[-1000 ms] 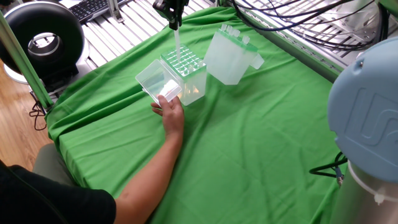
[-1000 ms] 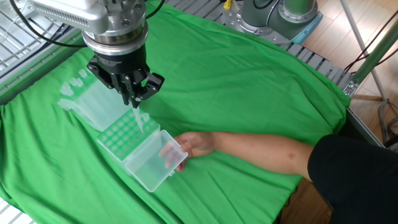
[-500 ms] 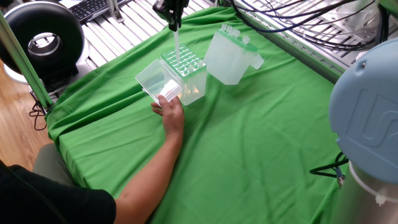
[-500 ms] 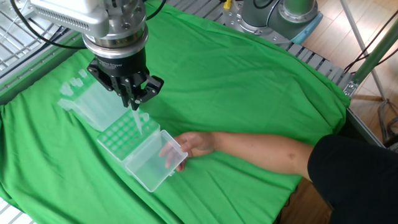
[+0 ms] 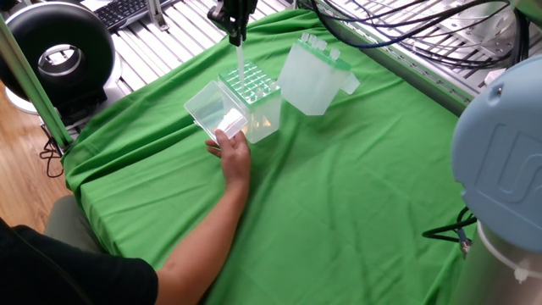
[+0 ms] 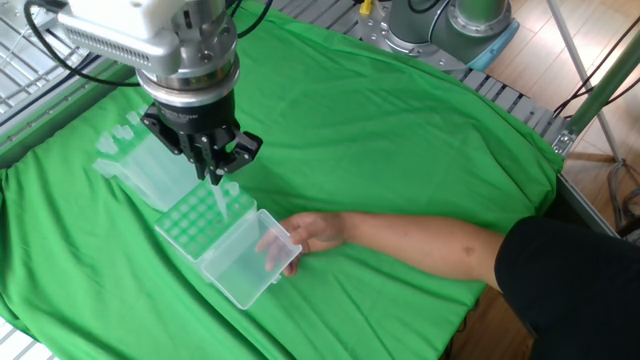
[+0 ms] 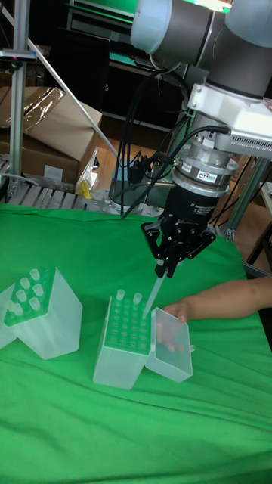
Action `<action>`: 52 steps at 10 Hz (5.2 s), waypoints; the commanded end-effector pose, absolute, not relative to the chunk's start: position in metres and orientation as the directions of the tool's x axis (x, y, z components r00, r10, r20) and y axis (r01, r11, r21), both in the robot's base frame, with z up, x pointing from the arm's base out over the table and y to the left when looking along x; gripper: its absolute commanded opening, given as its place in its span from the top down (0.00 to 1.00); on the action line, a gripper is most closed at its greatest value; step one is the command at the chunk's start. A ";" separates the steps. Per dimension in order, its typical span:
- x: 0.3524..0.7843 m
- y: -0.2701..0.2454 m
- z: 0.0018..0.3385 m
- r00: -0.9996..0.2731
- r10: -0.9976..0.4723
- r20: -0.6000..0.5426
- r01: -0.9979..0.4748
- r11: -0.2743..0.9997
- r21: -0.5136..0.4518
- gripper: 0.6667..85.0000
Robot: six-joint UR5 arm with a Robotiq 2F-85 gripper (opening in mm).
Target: Insert a large pipette tip into the holder for large pipette tips
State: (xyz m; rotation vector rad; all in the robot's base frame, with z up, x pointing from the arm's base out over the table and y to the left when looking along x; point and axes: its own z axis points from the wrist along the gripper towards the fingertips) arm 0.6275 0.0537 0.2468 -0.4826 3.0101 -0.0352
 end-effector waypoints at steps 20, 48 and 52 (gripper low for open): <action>0.648 -0.004 0.220 -0.791 -0.589 -0.165 -0.587 0.807 -0.060 0.64; 0.556 -0.087 0.157 -0.924 -0.368 -0.104 -0.371 0.928 0.013 0.63; 0.560 -0.087 0.153 -0.921 -0.373 -0.116 -0.376 0.926 0.009 0.63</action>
